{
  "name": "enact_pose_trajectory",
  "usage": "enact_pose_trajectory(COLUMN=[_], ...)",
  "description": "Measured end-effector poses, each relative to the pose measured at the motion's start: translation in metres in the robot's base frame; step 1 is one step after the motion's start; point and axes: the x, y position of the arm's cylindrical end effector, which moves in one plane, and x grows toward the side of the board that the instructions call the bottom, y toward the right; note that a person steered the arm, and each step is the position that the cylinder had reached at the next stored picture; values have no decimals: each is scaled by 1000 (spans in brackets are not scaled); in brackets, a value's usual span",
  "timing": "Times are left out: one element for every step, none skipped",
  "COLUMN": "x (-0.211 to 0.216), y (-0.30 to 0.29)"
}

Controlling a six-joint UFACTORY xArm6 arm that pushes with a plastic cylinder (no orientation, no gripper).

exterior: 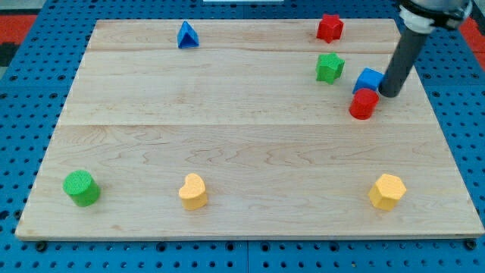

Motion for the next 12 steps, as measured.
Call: enact_pose_trajectory(x=[-38, -38, -38, -38, -38, -23, -7, -1, -1, -2, -6, -14], y=[-37, -73, -37, -36, -36, -21, -12, -33, -36, -45, -49, -55])
